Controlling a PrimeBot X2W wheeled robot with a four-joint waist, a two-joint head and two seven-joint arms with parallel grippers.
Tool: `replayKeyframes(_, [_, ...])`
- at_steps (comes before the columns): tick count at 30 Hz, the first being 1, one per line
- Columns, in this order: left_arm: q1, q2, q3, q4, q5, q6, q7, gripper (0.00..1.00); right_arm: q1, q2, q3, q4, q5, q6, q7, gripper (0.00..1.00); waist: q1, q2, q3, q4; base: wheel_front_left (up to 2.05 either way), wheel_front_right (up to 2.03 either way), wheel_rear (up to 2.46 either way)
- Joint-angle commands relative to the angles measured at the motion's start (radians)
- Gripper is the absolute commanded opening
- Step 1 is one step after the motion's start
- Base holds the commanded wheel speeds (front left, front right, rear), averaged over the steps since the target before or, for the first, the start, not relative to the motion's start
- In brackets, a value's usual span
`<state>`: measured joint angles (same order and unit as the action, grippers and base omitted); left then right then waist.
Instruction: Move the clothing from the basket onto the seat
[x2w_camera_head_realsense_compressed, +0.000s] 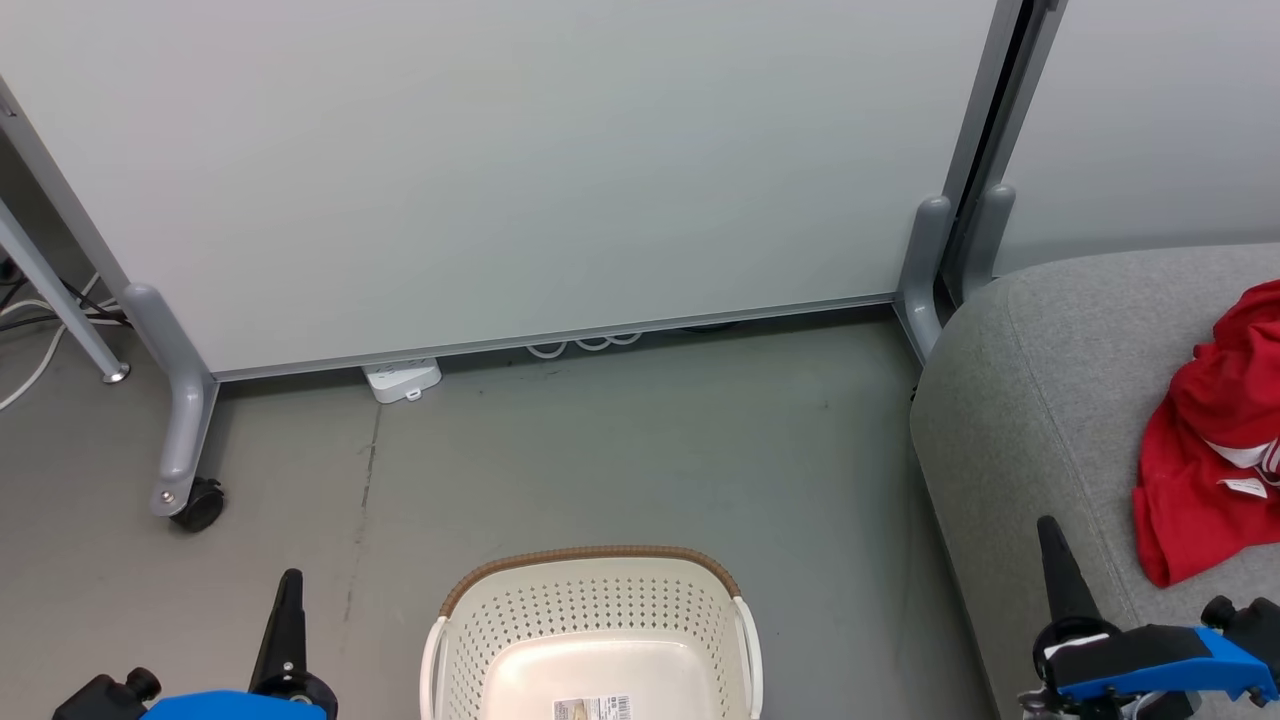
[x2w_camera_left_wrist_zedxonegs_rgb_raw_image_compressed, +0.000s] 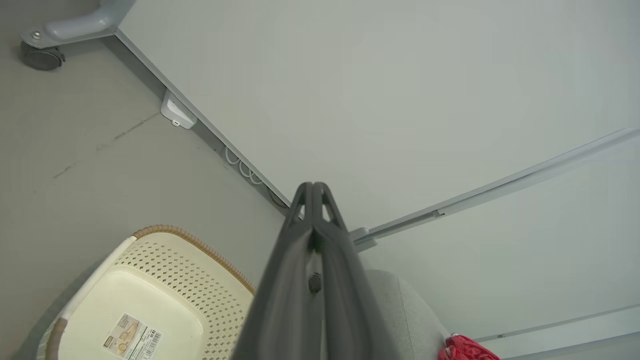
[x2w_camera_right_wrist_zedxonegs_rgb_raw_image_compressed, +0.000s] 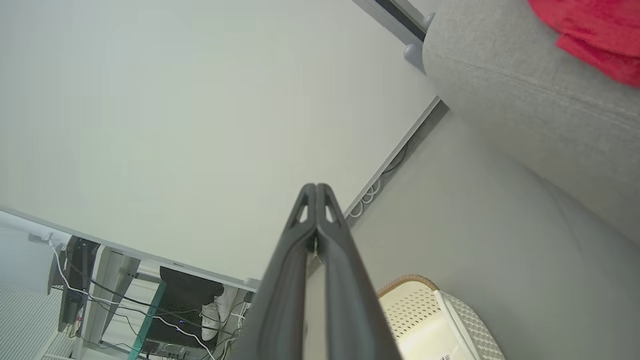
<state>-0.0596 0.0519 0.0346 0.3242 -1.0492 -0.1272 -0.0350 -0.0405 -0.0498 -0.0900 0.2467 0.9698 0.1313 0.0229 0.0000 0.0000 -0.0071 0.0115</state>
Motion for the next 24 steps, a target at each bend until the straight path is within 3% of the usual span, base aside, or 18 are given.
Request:
replayKeyframes(1, [-0.025, 0.004, 0.01, -0.014, -0.021, -0.003, 0.006, 0.0, -0.025, -0.001, -0.002, -0.011, 0.027, 0.0, 0.005, 0.0, 0.0, 0.0, 0.0, 0.0, 0.0, 0.0, 0.0])
replayKeyframes(24, [-0.038, 0.002, 0.04, -0.042, -0.242, -0.004, 0.065, 0.0, -0.046, -0.001, -0.012, -0.008, 0.279, 0.0, 0.04, 0.0, 0.0, 0.0, 0.004, -0.004, 0.0, 0.0, 0.0])
